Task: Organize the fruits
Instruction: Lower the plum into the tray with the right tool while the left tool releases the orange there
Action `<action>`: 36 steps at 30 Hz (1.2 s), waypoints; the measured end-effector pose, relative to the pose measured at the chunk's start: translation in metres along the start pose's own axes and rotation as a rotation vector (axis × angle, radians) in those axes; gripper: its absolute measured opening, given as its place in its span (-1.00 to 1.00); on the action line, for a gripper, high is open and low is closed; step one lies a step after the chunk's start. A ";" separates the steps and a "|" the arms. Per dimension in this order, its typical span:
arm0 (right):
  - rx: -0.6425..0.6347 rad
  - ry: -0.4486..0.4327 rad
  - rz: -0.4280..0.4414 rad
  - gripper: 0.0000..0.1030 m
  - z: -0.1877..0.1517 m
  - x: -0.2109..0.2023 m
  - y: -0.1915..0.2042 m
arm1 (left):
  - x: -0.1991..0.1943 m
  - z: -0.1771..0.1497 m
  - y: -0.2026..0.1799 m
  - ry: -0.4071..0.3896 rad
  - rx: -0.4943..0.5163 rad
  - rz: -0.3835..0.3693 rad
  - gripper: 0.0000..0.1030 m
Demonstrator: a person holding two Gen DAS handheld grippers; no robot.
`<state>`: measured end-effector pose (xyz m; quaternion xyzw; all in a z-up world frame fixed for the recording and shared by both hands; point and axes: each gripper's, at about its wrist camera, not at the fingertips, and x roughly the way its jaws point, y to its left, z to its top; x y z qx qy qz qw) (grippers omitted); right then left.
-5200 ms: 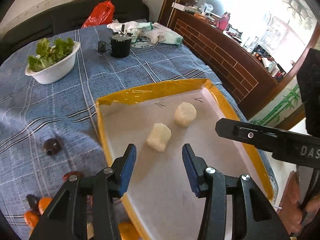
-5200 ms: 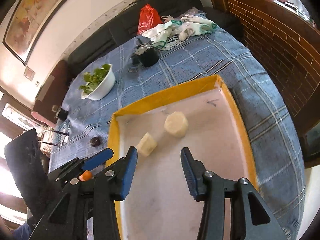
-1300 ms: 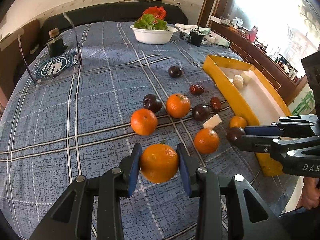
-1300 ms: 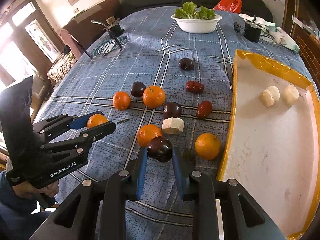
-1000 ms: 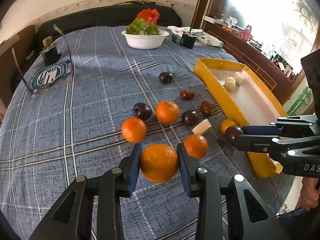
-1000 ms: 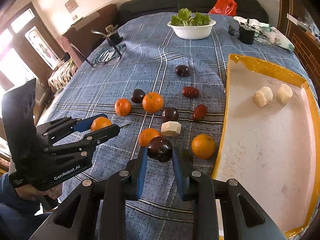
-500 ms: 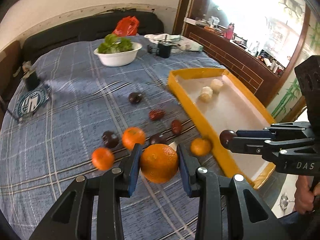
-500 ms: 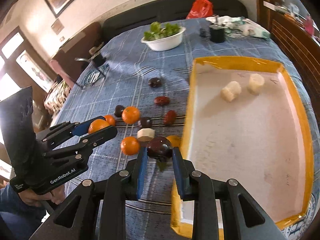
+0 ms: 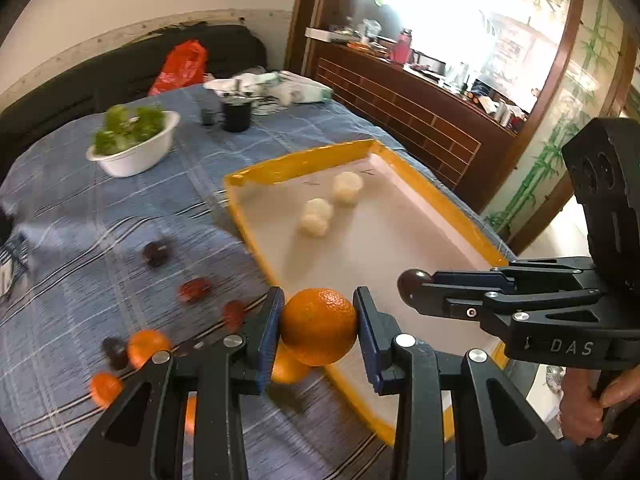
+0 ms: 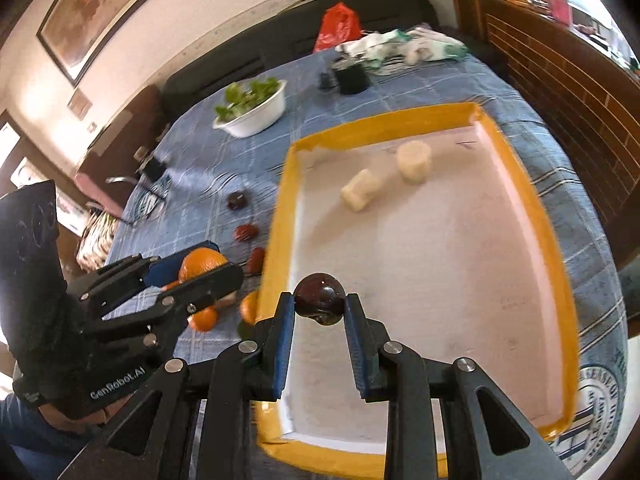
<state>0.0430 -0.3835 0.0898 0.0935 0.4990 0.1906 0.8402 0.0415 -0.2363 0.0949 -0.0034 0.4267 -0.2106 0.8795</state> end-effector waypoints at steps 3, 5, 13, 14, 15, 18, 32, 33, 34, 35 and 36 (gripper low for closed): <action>0.016 -0.007 -0.011 -0.46 0.007 -0.003 -0.015 | 0.017 0.011 -0.011 0.018 -0.002 -0.017 -0.33; 0.031 -0.005 -0.012 -0.46 0.013 -0.002 -0.025 | 0.028 0.017 -0.015 0.029 -0.010 -0.026 -0.33; 0.050 0.018 -0.032 -0.46 0.044 0.019 -0.058 | 0.076 0.033 -0.018 0.091 -0.051 0.002 -0.34; 0.049 0.021 -0.036 -0.46 0.048 0.024 -0.061 | 0.080 0.034 -0.017 0.095 -0.060 0.005 -0.34; 0.045 0.025 -0.039 -0.46 0.052 0.027 -0.062 | 0.083 0.036 -0.016 0.098 -0.067 0.007 -0.34; 0.033 0.036 -0.045 -0.46 0.060 0.038 -0.066 | 0.093 0.042 -0.016 0.104 -0.078 0.017 -0.34; -0.006 0.079 -0.053 -0.46 0.081 0.072 -0.070 | 0.117 0.045 -0.018 0.120 -0.079 0.043 -0.34; -0.007 0.082 -0.053 -0.46 0.081 0.073 -0.071 | 0.118 0.045 -0.018 0.121 -0.079 0.045 -0.34; -0.009 0.085 -0.052 -0.46 0.081 0.075 -0.071 | 0.119 0.045 -0.018 0.121 -0.080 0.046 -0.34; -0.011 0.088 -0.052 -0.46 0.081 0.076 -0.070 | 0.120 0.045 -0.017 0.122 -0.081 0.047 -0.34; -0.012 0.089 -0.052 -0.46 0.081 0.077 -0.070 | 0.120 0.045 -0.017 0.123 -0.082 0.048 -0.34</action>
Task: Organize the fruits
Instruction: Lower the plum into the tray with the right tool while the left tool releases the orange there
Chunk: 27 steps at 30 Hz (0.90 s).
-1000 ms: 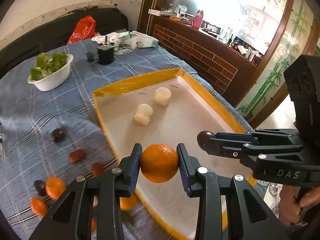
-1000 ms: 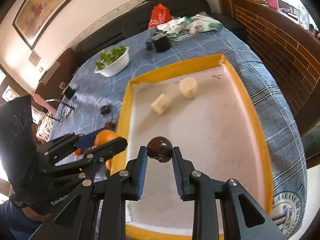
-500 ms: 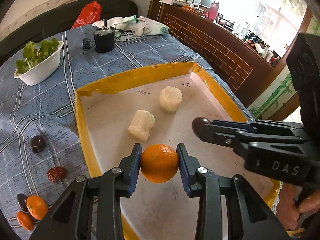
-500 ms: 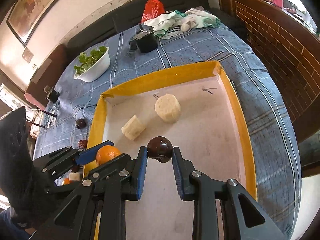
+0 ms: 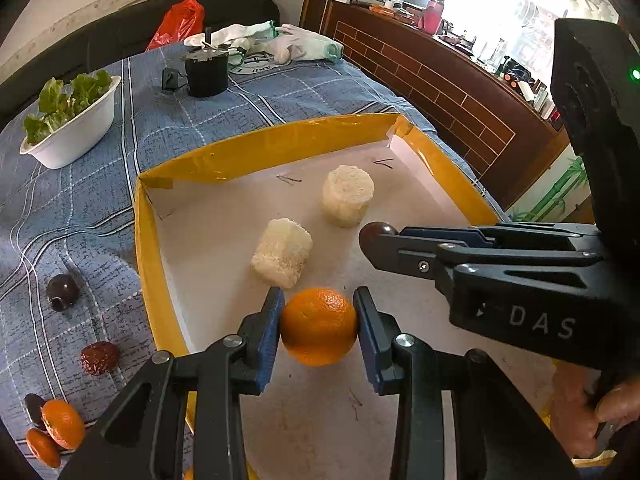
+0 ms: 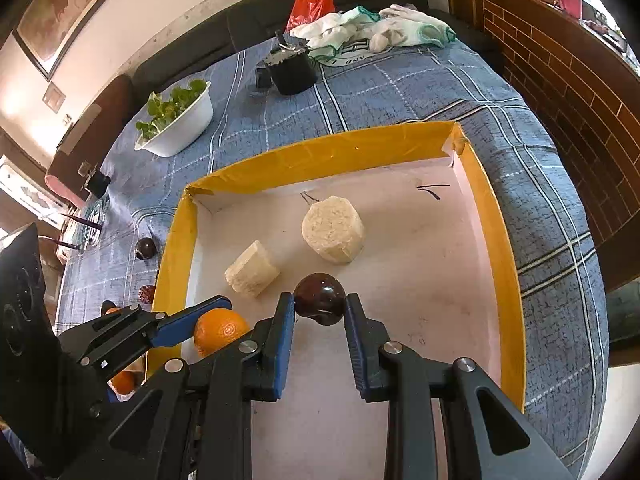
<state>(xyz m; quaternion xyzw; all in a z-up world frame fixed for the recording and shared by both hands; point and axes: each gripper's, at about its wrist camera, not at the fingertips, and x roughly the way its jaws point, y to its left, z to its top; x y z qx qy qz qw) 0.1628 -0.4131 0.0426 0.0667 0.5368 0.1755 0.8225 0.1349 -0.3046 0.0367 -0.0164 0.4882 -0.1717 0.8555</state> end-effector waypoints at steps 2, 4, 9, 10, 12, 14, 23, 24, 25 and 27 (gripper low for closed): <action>-0.002 0.003 0.002 -0.46 0.000 0.002 0.000 | 0.001 0.000 0.000 0.001 -0.001 0.004 -0.34; -0.003 0.004 0.002 -0.46 0.001 0.003 0.000 | 0.002 0.000 0.000 0.002 -0.001 0.006 -0.34; 0.001 0.008 0.004 -0.45 0.001 0.006 -0.002 | 0.004 -0.001 0.000 0.006 0.003 0.015 -0.33; 0.002 0.008 0.003 -0.44 0.001 0.007 -0.002 | 0.004 -0.001 0.000 0.007 0.004 0.016 -0.33; 0.004 0.007 0.005 -0.44 0.001 0.007 -0.003 | 0.004 -0.001 -0.001 0.007 0.011 0.016 -0.33; 0.005 -0.004 -0.001 -0.44 0.000 0.005 -0.003 | 0.004 -0.001 -0.002 0.003 0.021 0.024 -0.33; 0.019 -0.007 0.013 -0.25 -0.002 0.000 -0.005 | 0.004 -0.001 -0.003 0.010 0.023 0.023 -0.32; 0.017 -0.013 0.017 -0.23 -0.003 -0.002 -0.005 | 0.004 -0.001 -0.003 0.010 0.024 0.020 -0.32; 0.016 -0.015 0.020 -0.21 -0.003 -0.003 -0.004 | 0.004 -0.001 -0.004 0.010 0.026 0.019 -0.32; 0.014 -0.021 0.009 -0.20 -0.004 -0.006 -0.004 | 0.003 -0.002 -0.005 0.013 0.029 0.020 -0.32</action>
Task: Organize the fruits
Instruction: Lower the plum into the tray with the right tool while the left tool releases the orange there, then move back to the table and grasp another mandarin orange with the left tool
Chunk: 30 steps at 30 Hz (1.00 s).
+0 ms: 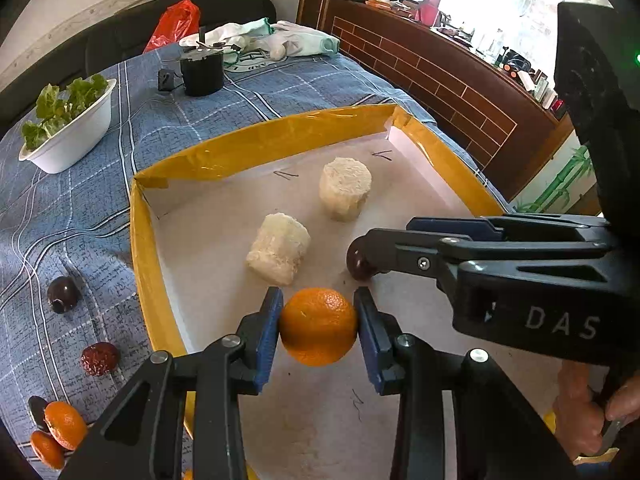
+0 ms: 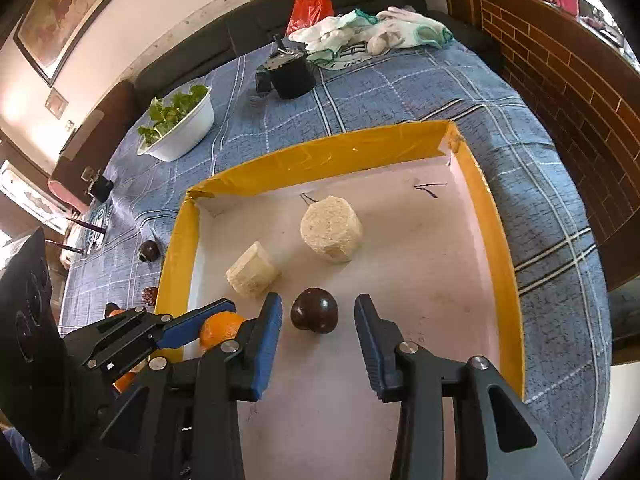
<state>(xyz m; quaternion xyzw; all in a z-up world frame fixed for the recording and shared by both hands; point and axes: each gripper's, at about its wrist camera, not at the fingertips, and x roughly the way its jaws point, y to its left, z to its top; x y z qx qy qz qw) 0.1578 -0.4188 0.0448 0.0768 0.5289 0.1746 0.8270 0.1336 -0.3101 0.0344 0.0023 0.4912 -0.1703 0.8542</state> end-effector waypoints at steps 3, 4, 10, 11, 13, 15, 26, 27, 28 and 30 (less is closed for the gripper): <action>0.020 -0.011 0.003 -0.20 -0.002 -0.006 -0.002 | -0.003 -0.001 0.000 -0.003 0.000 -0.004 -0.32; 0.027 -0.014 0.004 -0.20 -0.002 -0.009 -0.003 | -0.004 -0.001 0.000 -0.003 0.000 -0.005 -0.32; 0.073 -0.049 0.034 -0.10 -0.014 -0.034 -0.005 | -0.019 -0.003 -0.002 -0.032 0.002 -0.021 -0.06; 0.078 -0.053 0.036 -0.10 -0.018 -0.037 -0.005 | -0.022 -0.004 -0.002 -0.036 0.003 -0.023 -0.06; 0.088 -0.060 0.042 -0.10 -0.025 -0.044 -0.002 | -0.028 -0.005 -0.003 -0.045 0.005 -0.027 -0.06; 0.096 -0.067 0.051 -0.10 -0.032 -0.051 0.002 | -0.035 -0.007 -0.004 -0.053 0.008 -0.036 -0.06; 0.132 -0.080 0.088 0.03 -0.060 -0.066 0.030 | -0.084 -0.028 0.008 -0.094 0.000 -0.049 -0.05; 0.132 -0.087 0.091 0.03 -0.060 -0.068 0.034 | -0.088 -0.031 0.011 -0.098 -0.005 -0.049 -0.05; 0.127 -0.092 0.099 0.03 -0.060 -0.069 0.038 | -0.092 -0.034 0.015 -0.102 -0.010 -0.043 -0.05; 0.120 -0.089 0.107 0.03 -0.060 -0.068 0.045 | -0.101 -0.040 0.026 -0.110 -0.029 -0.036 -0.05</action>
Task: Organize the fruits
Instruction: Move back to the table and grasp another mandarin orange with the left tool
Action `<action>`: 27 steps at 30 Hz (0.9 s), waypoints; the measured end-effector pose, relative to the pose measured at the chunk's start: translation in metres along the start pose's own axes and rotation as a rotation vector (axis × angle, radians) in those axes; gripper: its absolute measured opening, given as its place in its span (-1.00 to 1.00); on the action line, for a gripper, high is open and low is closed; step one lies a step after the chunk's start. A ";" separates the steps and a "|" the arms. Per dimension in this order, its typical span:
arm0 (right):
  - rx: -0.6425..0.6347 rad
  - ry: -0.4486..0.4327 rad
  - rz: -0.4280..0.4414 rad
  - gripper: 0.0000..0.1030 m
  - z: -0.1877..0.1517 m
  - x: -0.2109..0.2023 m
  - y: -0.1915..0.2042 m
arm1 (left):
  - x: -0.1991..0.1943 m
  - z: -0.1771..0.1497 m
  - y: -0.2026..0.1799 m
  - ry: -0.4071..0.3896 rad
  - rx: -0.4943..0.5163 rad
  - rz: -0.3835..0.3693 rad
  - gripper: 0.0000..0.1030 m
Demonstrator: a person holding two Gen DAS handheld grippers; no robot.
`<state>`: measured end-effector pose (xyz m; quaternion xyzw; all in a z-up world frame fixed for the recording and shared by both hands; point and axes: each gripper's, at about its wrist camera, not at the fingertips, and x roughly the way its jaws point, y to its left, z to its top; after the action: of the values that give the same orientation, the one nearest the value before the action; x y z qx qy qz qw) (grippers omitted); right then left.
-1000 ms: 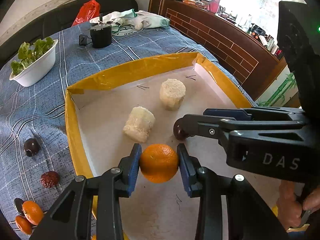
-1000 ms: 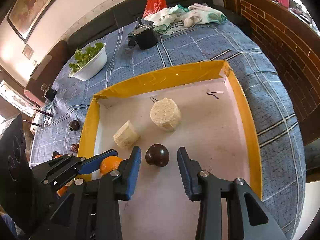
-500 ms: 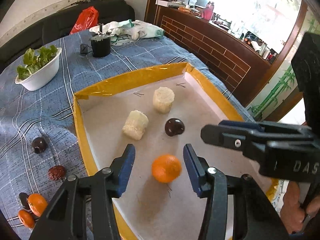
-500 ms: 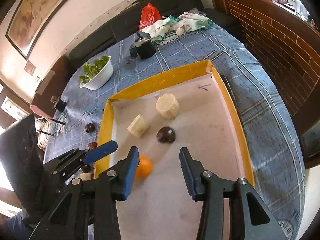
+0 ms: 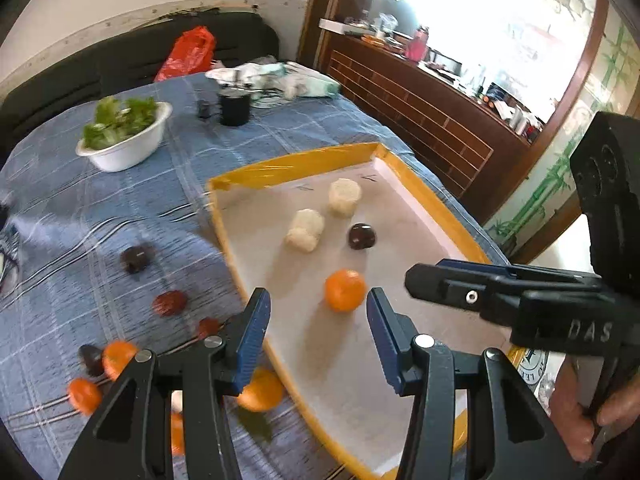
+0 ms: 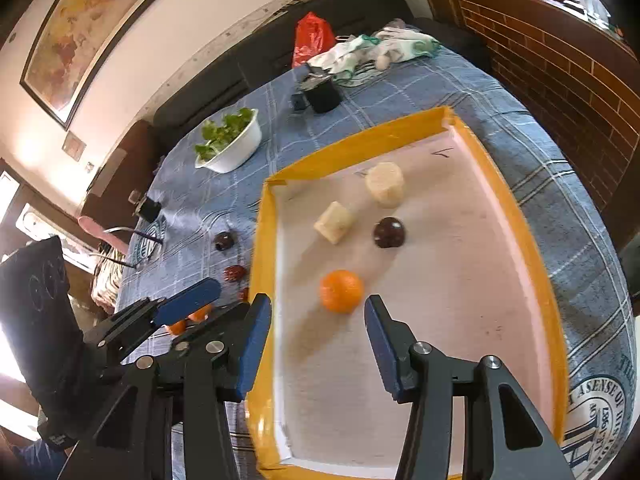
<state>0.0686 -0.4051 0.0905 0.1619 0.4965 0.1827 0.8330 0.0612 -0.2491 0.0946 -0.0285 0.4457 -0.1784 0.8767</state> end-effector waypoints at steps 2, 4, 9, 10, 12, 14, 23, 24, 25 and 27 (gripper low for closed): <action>-0.004 0.006 0.010 0.03 -0.002 0.003 0.007 | -0.011 -0.006 0.014 -0.009 -0.022 0.015 -0.05; -0.020 0.019 0.020 0.03 -0.005 0.008 0.017 | -0.022 -0.013 0.029 -0.022 -0.052 0.034 -0.05; -0.069 0.049 0.041 0.03 -0.012 0.017 0.040 | -0.052 -0.040 0.078 -0.056 -0.140 0.106 -0.05; -0.077 0.053 0.041 0.03 -0.014 0.019 0.044 | -0.057 -0.047 0.088 -0.063 -0.159 0.126 -0.05; -0.091 0.056 0.041 0.03 -0.017 0.020 0.050 | -0.066 -0.062 0.111 -0.065 -0.206 0.159 -0.05; -0.100 0.062 0.039 0.03 -0.020 0.020 0.053 | -0.069 -0.078 0.134 -0.050 -0.241 0.193 -0.05; -0.114 0.074 0.020 0.03 -0.030 0.019 0.060 | -0.044 -0.097 0.173 0.008 -0.260 0.238 -0.05; -0.119 0.073 0.018 0.03 -0.031 0.019 0.061 | -0.042 -0.097 0.173 0.010 -0.252 0.239 -0.05; -0.124 0.072 0.017 0.03 -0.032 0.018 0.061 | -0.038 -0.095 0.173 0.017 -0.244 0.233 -0.05; -0.130 0.070 0.014 0.03 -0.034 0.015 0.061 | -0.030 -0.094 0.173 0.027 -0.226 0.232 -0.08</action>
<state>0.0358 -0.3409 0.0911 0.1042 0.5112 0.2258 0.8227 0.0200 -0.0665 0.0252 -0.0730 0.4750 -0.0249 0.8766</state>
